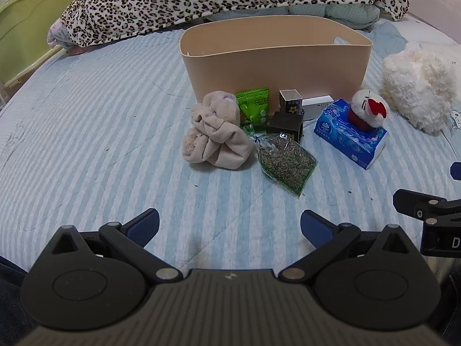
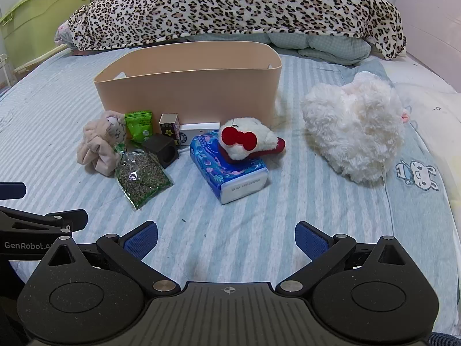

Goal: Organize objects
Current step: 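Move both grippers toward the items in front of the beige basket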

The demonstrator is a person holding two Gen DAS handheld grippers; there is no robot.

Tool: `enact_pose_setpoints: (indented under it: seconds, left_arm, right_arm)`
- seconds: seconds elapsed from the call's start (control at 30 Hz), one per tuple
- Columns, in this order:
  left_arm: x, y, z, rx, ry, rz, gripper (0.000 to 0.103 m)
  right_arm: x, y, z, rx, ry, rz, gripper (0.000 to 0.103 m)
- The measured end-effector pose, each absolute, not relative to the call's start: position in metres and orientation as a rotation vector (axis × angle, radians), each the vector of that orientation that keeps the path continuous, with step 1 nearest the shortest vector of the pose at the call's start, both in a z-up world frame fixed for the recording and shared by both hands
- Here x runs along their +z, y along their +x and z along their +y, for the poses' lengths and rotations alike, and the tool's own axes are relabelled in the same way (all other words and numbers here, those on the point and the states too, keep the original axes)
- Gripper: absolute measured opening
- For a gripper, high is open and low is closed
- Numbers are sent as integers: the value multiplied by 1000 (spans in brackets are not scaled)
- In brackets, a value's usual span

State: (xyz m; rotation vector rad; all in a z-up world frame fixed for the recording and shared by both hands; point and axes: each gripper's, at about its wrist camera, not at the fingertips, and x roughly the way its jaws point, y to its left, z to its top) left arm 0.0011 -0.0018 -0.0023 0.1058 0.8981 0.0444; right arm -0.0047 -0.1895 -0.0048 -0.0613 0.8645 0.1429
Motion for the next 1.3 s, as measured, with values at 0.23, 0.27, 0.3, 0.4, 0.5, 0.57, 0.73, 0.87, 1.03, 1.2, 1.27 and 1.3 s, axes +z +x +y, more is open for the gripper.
enact_pose_setpoints:
  seconds: [0.23,0.27,0.3,0.4,0.5,0.57,0.73,0.87,1.03,1.2,1.27,1.3]
  left_arm:
    - [-2,1,-2,44,106,898,103]
    - [-2,1,-2,43,106,898,103]
    - [-2,1,-2,43,105,898,103]
    - [-2,1,-2,43,105,897,103]
    - [-2,1,-2,43,105,897,103]
    - [-2,1,-2,43,103,897,103]
    - [0,1,-1,41,100,892,103]
    - [0,1,-1,39,100,891,103]
    - [0,1,0,36,101,891,103]
    - [3,2,2,41,95,887,103]
    - [5,2,3,45,92,883,103]
    - [7,2,3,46,94,879,103]
  right_arm:
    - [-7,-5,-191,140,-63,869,103]
    - [-6,-5,-190,140,-64,869,103]
    - [-6,-5,-191,140,-64,870,103]
    - [-7,-4,-190,139,-65,871,103]
    - [-7,-4,-190,139,-65,871,103]
    - [-7,-4,-190,139,-64,871,103]
    - [-7,-4,-191,138,-66,873,103]
    - [-8,-4,-190,136,-67,880,103]
    - [-8,-4,-190,132,-70,880,103]
    - [-4,-4,-189,133,-67,871,103]
    - [-2,-3,-189,134,-68,866,103]
    - [-1,-3,-188,134,-69,863,103]
